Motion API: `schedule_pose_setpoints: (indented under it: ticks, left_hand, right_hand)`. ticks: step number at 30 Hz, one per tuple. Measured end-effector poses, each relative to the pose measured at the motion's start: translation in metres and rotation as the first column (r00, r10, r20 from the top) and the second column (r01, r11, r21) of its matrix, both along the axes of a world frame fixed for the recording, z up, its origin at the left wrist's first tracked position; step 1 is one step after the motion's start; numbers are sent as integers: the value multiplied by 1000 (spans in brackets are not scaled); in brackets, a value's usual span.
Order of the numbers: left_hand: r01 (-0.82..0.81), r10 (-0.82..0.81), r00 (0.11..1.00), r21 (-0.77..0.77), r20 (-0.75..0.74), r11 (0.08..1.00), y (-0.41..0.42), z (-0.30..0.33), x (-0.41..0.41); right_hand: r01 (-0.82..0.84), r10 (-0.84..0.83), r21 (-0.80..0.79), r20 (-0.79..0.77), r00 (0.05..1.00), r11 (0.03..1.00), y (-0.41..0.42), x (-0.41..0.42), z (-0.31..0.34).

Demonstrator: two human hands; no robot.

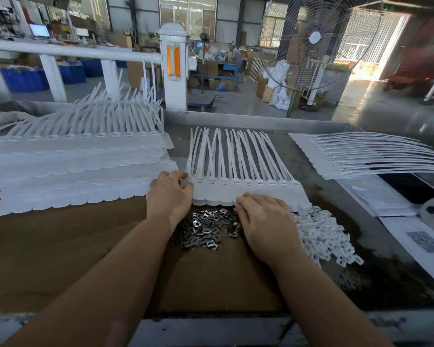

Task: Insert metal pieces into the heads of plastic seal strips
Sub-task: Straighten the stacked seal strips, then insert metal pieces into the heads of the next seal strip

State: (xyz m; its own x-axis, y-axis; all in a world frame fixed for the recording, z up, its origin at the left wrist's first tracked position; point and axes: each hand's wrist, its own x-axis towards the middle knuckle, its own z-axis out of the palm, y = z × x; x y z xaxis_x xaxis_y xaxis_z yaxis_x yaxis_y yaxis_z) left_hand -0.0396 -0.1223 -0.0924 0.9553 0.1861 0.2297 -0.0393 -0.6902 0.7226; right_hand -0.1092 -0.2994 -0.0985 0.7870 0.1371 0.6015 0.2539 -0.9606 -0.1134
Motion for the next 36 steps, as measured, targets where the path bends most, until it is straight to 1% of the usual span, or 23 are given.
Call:
schedule_pose_setpoints:
  ticks: [10,18,25,36]
  left_hand:
    - [12,-12,1000,-5,5,1000,1,1,-2]
    - [13,-13,1000,-17,8,1000,0,1,-1]
    - [11,-11,1000,-20,2,1000,0,1,-1]
    - [17,-17,1000,-30,6,999,1,0,-1]
  right_hand:
    - [-5,6,-23,46,999,1000,0,1,-2]
    - [-12,13,-28,50,999,1000,0,1,0]
    - [-2,2,-26,1,1000,1000,1,1,1]
    - [12,-12,-28,-8,1000,1000,2,0,3]
